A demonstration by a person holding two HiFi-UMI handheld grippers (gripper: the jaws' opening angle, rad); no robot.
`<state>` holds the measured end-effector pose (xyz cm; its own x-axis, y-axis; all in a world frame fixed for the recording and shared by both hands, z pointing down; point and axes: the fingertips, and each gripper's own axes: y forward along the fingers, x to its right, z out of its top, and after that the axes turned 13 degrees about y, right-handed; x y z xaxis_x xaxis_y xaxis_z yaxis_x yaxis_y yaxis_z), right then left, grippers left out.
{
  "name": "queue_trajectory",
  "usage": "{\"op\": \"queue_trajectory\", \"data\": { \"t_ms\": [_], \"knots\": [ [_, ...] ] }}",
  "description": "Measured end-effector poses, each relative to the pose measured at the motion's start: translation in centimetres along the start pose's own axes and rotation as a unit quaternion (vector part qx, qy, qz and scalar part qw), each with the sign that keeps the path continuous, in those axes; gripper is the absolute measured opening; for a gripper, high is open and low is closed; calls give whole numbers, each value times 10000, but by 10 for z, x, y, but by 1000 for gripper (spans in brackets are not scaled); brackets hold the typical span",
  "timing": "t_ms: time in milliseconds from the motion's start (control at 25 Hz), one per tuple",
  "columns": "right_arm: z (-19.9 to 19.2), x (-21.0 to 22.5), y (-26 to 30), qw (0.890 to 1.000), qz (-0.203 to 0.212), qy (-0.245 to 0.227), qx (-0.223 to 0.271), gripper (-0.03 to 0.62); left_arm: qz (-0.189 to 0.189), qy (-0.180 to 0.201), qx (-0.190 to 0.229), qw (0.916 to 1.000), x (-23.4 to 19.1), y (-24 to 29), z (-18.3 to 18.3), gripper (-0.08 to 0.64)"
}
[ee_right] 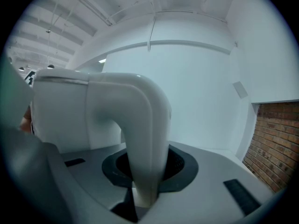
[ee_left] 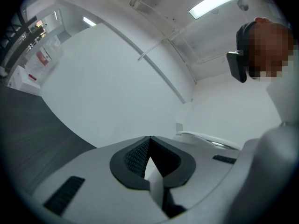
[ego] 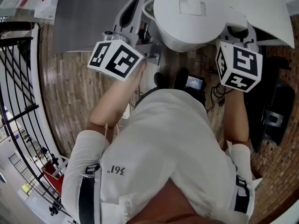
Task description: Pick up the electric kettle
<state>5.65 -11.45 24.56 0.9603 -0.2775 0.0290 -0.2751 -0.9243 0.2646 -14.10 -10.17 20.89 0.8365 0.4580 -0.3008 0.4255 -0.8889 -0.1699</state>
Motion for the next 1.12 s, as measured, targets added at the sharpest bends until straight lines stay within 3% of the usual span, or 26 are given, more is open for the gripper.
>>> {"op": "queue_trajectory", "data": {
  "t_ms": [480, 1120],
  "knots": [
    [6, -51, 1, 9999, -81, -16, 105, 83, -50, -38, 101, 9999, -36, -29, 22, -2],
    [26, -25, 11, 9997, 68, -164, 138, 83, 62, -52, 323, 9994, -21, -5, 29, -2]
  ]
}}
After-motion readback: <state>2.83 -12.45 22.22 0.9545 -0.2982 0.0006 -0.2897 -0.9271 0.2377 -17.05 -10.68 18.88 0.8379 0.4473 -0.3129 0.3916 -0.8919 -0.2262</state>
